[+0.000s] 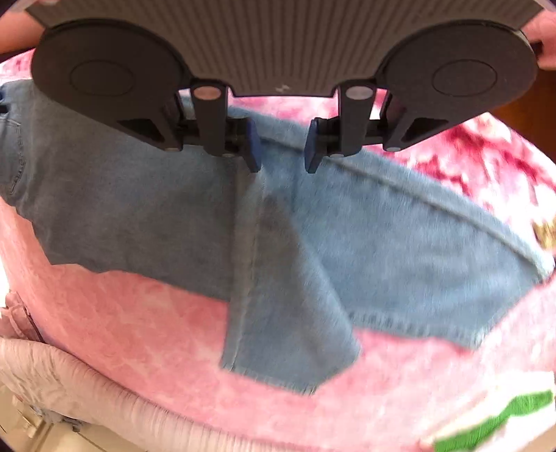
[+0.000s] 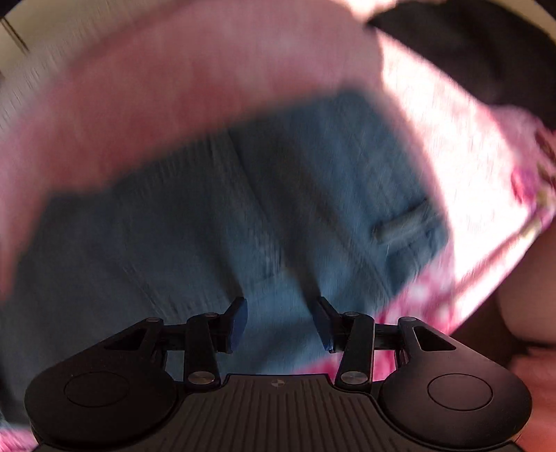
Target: Fold clothes
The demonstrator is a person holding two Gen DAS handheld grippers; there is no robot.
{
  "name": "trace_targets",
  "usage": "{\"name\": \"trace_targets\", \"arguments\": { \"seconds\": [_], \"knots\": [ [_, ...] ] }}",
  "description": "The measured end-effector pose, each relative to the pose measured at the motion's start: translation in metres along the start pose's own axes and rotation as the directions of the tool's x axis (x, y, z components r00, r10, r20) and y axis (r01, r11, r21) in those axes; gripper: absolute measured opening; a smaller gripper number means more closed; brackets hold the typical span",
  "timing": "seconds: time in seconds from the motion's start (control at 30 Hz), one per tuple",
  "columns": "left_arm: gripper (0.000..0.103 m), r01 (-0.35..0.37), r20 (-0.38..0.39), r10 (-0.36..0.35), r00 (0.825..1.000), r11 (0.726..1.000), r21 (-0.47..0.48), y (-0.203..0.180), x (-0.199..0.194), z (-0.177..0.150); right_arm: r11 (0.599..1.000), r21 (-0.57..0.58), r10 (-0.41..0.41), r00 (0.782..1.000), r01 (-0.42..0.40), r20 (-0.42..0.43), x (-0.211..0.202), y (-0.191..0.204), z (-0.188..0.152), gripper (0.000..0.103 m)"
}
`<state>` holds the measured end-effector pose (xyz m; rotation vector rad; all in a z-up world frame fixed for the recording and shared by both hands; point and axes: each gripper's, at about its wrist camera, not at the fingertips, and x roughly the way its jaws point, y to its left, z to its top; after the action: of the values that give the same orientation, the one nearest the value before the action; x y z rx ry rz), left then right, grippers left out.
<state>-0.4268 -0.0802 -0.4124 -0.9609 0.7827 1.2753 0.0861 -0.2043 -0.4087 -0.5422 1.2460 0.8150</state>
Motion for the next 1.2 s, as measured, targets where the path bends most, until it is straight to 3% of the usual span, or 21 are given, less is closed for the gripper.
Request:
{"name": "trace_targets", "arguments": {
  "seconds": [0.07,0.17,0.3,0.37,0.47,0.6,0.7,0.9,0.93,1.0,1.07,1.13,1.2],
  "knots": [
    [0.024,-0.019,0.011,0.019,1.0,1.0,-0.012,0.018,-0.002,0.003,0.999,-0.016,-0.031,0.999,0.031,0.016,-0.002,0.015,-0.003,0.046],
    [0.023,-0.06,0.014,0.061,0.998,0.996,-0.063,0.058,-0.001,0.019,0.999,-0.034,0.017,0.995,-0.014,0.101,-0.019,0.044,0.002,0.046],
    [0.023,-0.117,0.063,0.122,0.991,0.99,-0.08,0.113,0.004,0.051,0.987,-0.095,0.145,0.973,-0.129,0.179,-0.03,0.105,0.012,0.046],
    [0.023,-0.146,0.075,0.151,0.986,0.986,-0.075,0.139,0.011,0.067,0.973,-0.135,0.21,0.962,-0.188,0.172,-0.026,0.146,0.014,0.046],
    [0.023,-0.191,0.034,0.194,0.98,0.98,-0.056,0.18,0.034,0.083,0.943,-0.169,0.312,0.939,-0.288,0.143,-0.015,0.21,0.015,0.046],
    [0.022,-0.207,0.045,0.212,0.976,0.973,-0.1,0.219,0.026,0.108,0.897,-0.172,0.425,0.901,-0.407,0.083,0.01,0.288,0.014,0.046],
    [0.022,-0.162,0.07,0.176,0.982,0.972,-0.17,0.243,0.005,0.117,0.854,-0.145,0.505,0.863,-0.499,0.008,0.034,0.336,0.013,0.046],
    [0.022,-0.126,0.048,0.145,0.988,0.952,-0.278,0.287,-0.017,0.11,0.764,0.17,0.643,0.757,-0.623,-0.113,0.09,0.387,-0.011,0.046],
    [0.022,-0.119,0.038,0.137,0.99,0.945,-0.306,0.294,-0.019,0.104,0.756,0.189,0.651,0.751,-0.627,-0.108,0.094,0.391,-0.015,0.046],
    [0.021,-0.11,0.021,0.126,0.992,0.924,-0.366,0.308,-0.023,0.092,0.753,0.158,0.655,0.751,-0.639,-0.084,0.091,0.402,-0.02,0.045],
    [0.021,-0.106,0.009,0.12,0.993,0.903,-0.417,0.321,-0.025,0.083,0.74,0.075,0.672,0.729,-0.669,-0.126,0.084,0.42,-0.024,0.008],
    [0.02,-0.109,0.008,0.126,0.992,0.886,-0.451,0.332,-0.031,0.076,0.736,-0.08,0.664,0.74,-0.673,-0.112,0.068,0.443,-0.032,0.005],
    [0.02,-0.112,0.013,0.135,0.991,0.871,-0.479,0.342,-0.038,0.07,0.69,-0.333,0.67,0.741,-0.643,-0.042,0.034,0.469,-0.048,0.003]
  ]
}}
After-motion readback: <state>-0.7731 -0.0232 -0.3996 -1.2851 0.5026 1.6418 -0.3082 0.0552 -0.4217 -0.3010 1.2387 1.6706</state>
